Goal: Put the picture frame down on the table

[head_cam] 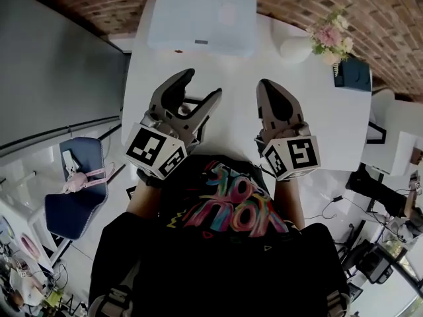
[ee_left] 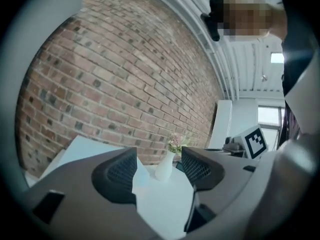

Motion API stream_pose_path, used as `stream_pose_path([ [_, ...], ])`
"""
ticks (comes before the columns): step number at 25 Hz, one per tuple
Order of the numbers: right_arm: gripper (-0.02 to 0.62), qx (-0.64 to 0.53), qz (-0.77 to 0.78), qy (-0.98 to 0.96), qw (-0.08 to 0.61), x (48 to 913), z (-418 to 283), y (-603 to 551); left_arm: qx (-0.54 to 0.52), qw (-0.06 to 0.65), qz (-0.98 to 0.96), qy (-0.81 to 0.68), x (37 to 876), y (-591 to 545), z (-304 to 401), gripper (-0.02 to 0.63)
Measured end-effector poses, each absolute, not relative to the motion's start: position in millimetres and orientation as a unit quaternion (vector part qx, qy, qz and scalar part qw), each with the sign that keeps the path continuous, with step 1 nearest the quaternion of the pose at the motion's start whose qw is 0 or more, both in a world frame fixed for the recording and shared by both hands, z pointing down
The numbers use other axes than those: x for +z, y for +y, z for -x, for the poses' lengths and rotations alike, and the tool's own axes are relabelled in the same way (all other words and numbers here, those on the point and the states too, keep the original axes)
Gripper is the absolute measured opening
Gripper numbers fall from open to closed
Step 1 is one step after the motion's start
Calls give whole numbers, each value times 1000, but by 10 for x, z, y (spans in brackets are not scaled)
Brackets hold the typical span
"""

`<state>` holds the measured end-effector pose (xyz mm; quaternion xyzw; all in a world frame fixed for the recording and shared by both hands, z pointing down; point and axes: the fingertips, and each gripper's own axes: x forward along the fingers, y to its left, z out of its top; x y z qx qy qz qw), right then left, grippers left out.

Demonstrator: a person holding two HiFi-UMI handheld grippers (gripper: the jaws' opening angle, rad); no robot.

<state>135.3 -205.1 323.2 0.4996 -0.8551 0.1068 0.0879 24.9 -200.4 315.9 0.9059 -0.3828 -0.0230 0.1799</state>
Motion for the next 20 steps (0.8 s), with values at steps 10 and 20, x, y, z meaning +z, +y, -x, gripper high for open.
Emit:
stream_pose_path([
  [10,18,88,-500,-858,77,2973,-1310,-1965,-7,86,-919,-384,2826,-1948,-380,56],
  [20,18,98,-489,-864,74,2998,-1269,-1866,-5,80,-922,-379,2841,-1835,-391,29],
])
